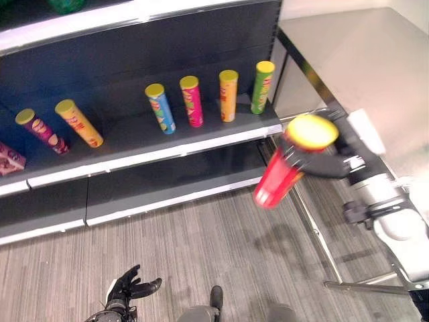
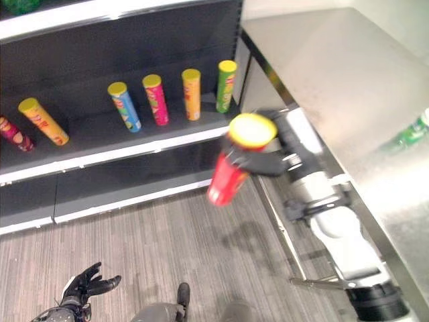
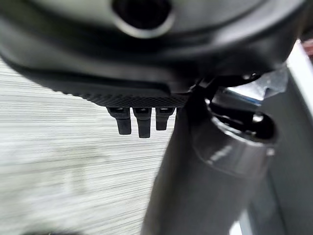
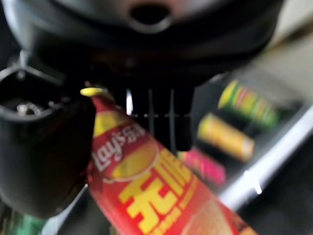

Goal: Put the goods on the table back onto the shelves and tidy them up.

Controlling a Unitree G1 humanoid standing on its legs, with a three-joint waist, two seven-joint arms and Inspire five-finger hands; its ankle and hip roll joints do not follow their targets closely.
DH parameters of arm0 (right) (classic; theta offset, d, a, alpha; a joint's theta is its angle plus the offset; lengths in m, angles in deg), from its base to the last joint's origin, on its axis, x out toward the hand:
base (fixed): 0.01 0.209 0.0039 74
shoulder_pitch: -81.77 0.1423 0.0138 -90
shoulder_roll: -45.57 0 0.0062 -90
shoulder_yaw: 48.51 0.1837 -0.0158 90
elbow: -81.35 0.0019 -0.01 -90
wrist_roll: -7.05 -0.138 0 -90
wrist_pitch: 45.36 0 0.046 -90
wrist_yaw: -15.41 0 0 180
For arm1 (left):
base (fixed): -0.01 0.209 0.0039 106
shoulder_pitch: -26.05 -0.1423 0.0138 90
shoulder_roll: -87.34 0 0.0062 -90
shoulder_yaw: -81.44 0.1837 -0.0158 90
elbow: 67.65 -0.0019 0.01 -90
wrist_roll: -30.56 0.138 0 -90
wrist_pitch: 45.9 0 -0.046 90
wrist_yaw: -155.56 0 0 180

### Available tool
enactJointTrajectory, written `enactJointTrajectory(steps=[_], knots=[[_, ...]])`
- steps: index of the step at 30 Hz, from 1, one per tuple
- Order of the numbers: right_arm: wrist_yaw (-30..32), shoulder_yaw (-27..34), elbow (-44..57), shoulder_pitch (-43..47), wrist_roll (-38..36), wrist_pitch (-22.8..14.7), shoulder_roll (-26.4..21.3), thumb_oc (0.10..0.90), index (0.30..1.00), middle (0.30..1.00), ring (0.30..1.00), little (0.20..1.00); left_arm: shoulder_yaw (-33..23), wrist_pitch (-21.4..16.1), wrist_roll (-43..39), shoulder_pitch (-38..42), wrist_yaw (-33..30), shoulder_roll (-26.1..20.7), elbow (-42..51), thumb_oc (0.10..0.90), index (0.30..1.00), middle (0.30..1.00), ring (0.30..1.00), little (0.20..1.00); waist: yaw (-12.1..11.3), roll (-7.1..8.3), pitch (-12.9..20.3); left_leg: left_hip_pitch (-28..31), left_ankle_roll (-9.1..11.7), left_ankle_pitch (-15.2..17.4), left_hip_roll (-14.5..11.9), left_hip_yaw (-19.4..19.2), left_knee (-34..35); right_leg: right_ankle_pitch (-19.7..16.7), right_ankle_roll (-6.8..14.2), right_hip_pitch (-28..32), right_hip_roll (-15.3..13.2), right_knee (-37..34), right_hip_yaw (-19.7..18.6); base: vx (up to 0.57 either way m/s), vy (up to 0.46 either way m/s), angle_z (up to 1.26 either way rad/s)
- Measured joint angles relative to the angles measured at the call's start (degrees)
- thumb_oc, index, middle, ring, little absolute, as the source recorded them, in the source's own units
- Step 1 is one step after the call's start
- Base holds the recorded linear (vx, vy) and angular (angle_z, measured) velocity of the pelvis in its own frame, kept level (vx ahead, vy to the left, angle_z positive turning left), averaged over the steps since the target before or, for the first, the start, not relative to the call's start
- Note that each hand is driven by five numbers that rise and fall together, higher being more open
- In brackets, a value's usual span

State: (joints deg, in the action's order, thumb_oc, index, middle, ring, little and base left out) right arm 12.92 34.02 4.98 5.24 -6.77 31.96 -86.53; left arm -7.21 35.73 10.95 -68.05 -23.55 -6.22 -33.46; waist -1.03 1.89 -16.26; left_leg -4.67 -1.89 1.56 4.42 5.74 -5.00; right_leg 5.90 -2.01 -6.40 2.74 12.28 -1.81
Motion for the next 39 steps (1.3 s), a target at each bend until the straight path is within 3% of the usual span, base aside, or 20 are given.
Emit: enactJointTrajectory(steps=[1,2,3,4,5,6,7,10,11,12,13,14,15,16,20,23,25,32,36,39], knots=[[0.7,0.7,-1.9,0.6,-0.1,0.0,2.5,0.4,0.3,0.3,0.3,0.3,-0.1,0.3,-0.3,-1.2,-0.6,2.1,0.1,0.8,0.9,0.9,0.9,0.9,-0.6,-0.81,0.5,2.0,1.3,-0.8,-0.3,0.5,2.5,0.6,1.8,-0.4,0.9,0.2,1.4,0.03,-0.037,0.83],[1.2,2.7,-1.8,1.3,-0.5,-0.1,0.4,0.4,0.3,0.3,0.3,0.3,1.0,0.9,-0.6,-5.5,0.6,5.2,4.5,0.8,0.9,0.9,0.9,0.9,-2.2,-0.21,0.6,2.0,3.4,-3.1,1.0,2.1,3.0,-0.2,1.3,2.2,1.6,-7.2,1.9,0.07,0.032,0.87],[1.1,4.3,-2.3,1.6,-0.5,-0.1,-1.4,0.4,0.3,0.3,0.3,0.3,1.2,1.3,-0.7,-6.2,0.9,7.0,4.6,0.8,0.9,0.9,0.9,0.9,-3.4,0.06,0.6,3.0,3.3,-3.1,3.2,3.0,3.0,-2.1,0.7,4.3,0.6,-10.1,2.2,0.1,0.221,1.39],[1.5,6.5,-3.7,1.6,-0.5,-0.5,0.3,0.4,0.3,0.3,0.3,0.3,2.4,1.1,-1.1,-5.7,1.0,6.8,4.0,0.8,0.9,0.9,0.9,0.9,-3.9,1.52,-0.3,1.2,4.4,-2.4,6.5,3.5,-3.1,-6.4,-1.8,9.7,-3.4,-15.1,4.7,0.09,0.308,1.21],[1.6,6.9,-3.7,1.5,-0.5,-0.5,0.8,0.4,0.3,0.3,0.3,0.3,2.5,1.0,-1.0,-5.3,1.0,6.2,4.0,0.8,0.9,0.9,0.9,0.9,-3.9,1.78,-0.5,-0.1,5.1,-1.8,7.0,3.0,-6.2,-6.6,-1.6,10.6,-4.2,-16.0,5.6,0.07,0.24,1.2],[0.9,7.3,-3.7,2.0,0.0,-0.4,2.3,0.4,0.3,0.3,0.3,0.3,2.3,0.8,-0.6,-3.3,0.9,3.4,3.6,0.8,0.9,0.9,0.9,0.9,-5.5,3.3,-1.3,-3.9,4.6,0.4,-1.3,-1.0,-4.9,-6.8,-1.5,11.6,-6.1,-17.5,6.0,0.14,0.271,0.55],[0.7,7.3,-3.8,2.3,0.0,-0.4,3.3,0.4,0.3,0.3,0.3,0.3,1.2,0.8,-0.6,-2.6,0.6,2.8,2.4,0.8,0.9,0.9,0.9,0.9,-5.3,3.29,-1.4,-4.0,7.9,-1.9,-8.5,-0.3,1.7,-6.6,-1.3,11.7,-6.3,-17.5,5.8,0.18,0.286,0.41],[1.7,12.2,-6.3,-1.8,1.7,0.5,5.4,0.4,0.3,0.3,0.3,0.3,2.0,0.4,-0.4,0.3,0.4,0.3,1.6,0.8,0.9,0.9,0.9,0.9,-3.1,3.07,-1.9,-8.4,12.0,-4.5,-20.1,-3.5,10.6,-3.5,4.7,14.2,-12.0,-17.5,0.3,0.34,0.556,-0.07],[1.6,15.2,-5.5,-6.0,2.7,1.0,8.2,0.4,0.3,0.3,0.3,0.3,2.7,0.7,1.8,-0.1,1.0,2.9,1.6,0.8,0.9,0.9,0.9,0.9,-1.5,-1.07,-0.1,-5.0,11.9,-10.3,-17.3,-5.4,10.4,-3.9,7.8,19.0,-17.2,-17.4,3.2,0.43,0.824,-0.34],[1.8,15.7,-1.7,-8.8,3.9,1.5,11.4,0.4,0.3,0.3,0.3,0.3,3.2,0.7,2.3,2.0,1.0,3.0,-0.4,0.8,0.9,0.9,0.9,0.9,0.4,0.27,0.2,-3.8,8.6,-12.7,-9.5,-8.0,10.0,-10.8,8.7,18.3,-24.0,-14.9,6.5,0.4,0.92,-0.21],[1.5,15.9,1.6,-10.0,5.4,2.1,12.2,0.4,0.3,0.3,0.3,0.3,4.7,0.7,3.5,3.3,1.1,2.0,-0.3,0.8,0.9,0.9,0.9,0.9,1.7,-0.78,0.5,-1.9,3.3,-11.0,-4.7,-8.6,10.1,-20.1,10.6,15.5,-28.4,-9.5,6.1,0.28,0.82,-0.04],[1.5,15.8,4.3,-10.7,6.7,2.2,13.8,0.4,0.3,0.3,0.3,0.3,5.5,0.7,4.3,3.4,1.1,-0.1,0.4,0.8,0.9,0.9,0.9,0.9,1.3,-0.74,0.6,0.6,-0.7,-9.8,-1.8,-9.8,10.2,-24.3,12.1,12.3,-31.7,-3.3,6.0,0.1,0.475,-0.16],[1.7,15.4,5.5,-10.6,7.3,2.0,15.1,0.4,0.3,0.3,0.3,0.3,5.2,0.7,4.5,3.3,0.9,-1.2,0.8,0.8,0.9,0.9,0.9,0.9,0.5,-0.68,0.7,1.9,-1.9,-9.6,-0.5,-11.4,10.1,-21.3,14.5,9.4,-32.5,1.1,5.6,0.03,0.322,-0.38],[2.1,11.7,5.1,-8.2,8.1,1.5,13.3,0.4,0.3,0.3,0.3,0.3,2.8,0.1,4.6,2.6,0.1,-1.1,1.2,0.8,0.9,0.9,0.9,0.9,0.3,-1.84,2.2,2.4,-2.6,-8.9,0.9,-12.3,10.2,-13.5,15.1,5.2,-30.1,3.4,6.4,0.01,0.155,-0.29],[1.4,9.4,1.0,-7.5,11.4,2.0,8.8,0.4,0.3,0.3,0.3,0.3,2.4,0.0,5.2,0.8,-0.3,-2.7,4.4,0.8,0.9,0.9,0.9,0.9,-0.7,-2.82,2.9,2.6,-4.2,-7.7,0.9,-12.5,10.1,-7.8,14.6,-0.3,-20.2,-1.0,8.5,0.01,0.048,-0.04],[1.4,9.5,-0.1,-7.1,11.4,2.1,8.8,0.4,0.3,0.3,0.3,0.3,3.1,0.1,5.6,-1.4,0.3,-1.6,4.2,0.8,0.9,0.9,0.9,0.9,0.6,-2.46,3.1,2.8,-4.2,-7.6,1.3,-12.5,10.1,-9.2,13.0,-1.6,-16.2,-11.5,9.0,0.03,-0.065,0.03],[1.4,9.6,-0.5,-7.9,11.4,2.1,8.7,0.4,0.3,0.3,0.3,0.3,3.1,0.1,6.3,-2.7,0.7,-0.8,4.7,0.8,0.9,0.9,0.9,0.9,1.7,-1.68,3.6,3.6,-4.8,-5.4,2.1,-12.6,10.1,-12.2,12.6,-1.8,-14.6,-13.3,5.4,0.08,-0.114,0.26],[0.8,9.7,0.3,-9.9,11.4,2.1,8.7,0.4,0.3,0.3,0.3,0.3,3.2,0.1,6.5,-6.8,1.2,0.2,6.2,0.8,0.9,0.9,0.9,0.9,1.1,0.25,4.9,3.7,-4.7,-5.7,2.1,-13.0,10.1,-13.6,12.6,7.3,-16.4,-18.1,4.9,0.06,-0.1,-0.06],[0.5,9.7,0.1,-9.7,11.7,2.1,9.3,0.4,0.3,0.3,0.3,0.3,4.3,0.1,6.7,-6.4,1.2,0.2,7.5,0.8,0.9,0.9,0.9,0.9,1.2,0.44,4.9,3.5,-3.2,-6.7,1.5,-12.9,10.2,-12.1,15.0,9.8,-16.6,-18.1,5.2,0.04,-0.055,0.01],[0.7,9.6,0.1,-9.7,13.6,2.1,10.2,0.4,0.3,0.3,0.3,0.3,4.7,0.1,6.7,-6.4,1.5,0.5,8.0,0.8,0.9,0.9,0.9,0.9,1.2,0.34,4.9,3.3,-1.3,-7.0,0.3,-12.9,10.3,-8.9,11.9,9.8,-15.4,-18.0,6.2,0.04,-0.03,-0.05]])
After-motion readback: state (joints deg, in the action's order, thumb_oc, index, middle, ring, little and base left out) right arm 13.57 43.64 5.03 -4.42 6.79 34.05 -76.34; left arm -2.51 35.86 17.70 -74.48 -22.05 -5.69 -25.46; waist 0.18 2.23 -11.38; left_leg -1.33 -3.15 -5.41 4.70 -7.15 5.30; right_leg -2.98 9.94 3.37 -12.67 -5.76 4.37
